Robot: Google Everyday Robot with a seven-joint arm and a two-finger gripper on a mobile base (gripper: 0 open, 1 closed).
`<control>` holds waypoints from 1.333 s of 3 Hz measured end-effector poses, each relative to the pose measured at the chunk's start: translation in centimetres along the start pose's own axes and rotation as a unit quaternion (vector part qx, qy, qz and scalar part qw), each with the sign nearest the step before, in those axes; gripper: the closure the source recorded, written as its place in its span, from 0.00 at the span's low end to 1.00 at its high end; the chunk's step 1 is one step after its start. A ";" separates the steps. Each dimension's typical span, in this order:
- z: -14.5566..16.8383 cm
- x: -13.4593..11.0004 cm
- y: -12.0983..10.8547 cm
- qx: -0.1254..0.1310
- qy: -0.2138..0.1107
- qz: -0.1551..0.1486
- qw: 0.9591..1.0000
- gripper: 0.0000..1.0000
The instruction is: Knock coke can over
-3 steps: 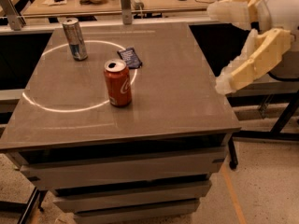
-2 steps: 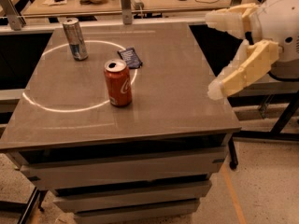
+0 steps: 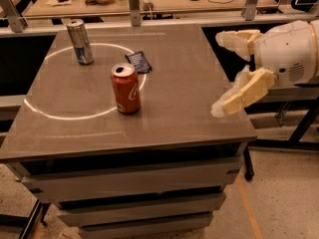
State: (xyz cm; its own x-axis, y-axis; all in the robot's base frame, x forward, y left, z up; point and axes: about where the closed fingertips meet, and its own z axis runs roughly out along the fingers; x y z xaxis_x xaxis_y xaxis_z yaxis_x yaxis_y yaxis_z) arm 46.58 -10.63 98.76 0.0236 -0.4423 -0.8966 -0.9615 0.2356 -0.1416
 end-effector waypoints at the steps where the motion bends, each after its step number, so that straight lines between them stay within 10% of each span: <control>1: 1.8 2.2 -0.8 -0.009 -0.007 0.003 1.000 0.00; 4: 8.4 6.3 -2.2 -0.048 -0.055 0.019 0.997 0.00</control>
Offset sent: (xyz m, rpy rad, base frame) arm 0.0371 0.0123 -0.0890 0.0816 0.0768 0.0333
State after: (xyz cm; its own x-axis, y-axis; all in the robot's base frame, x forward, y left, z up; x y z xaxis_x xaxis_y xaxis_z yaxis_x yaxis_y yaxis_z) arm 51.16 -6.65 89.94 0.0107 -0.3363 -0.9417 -0.9840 0.1640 -0.0698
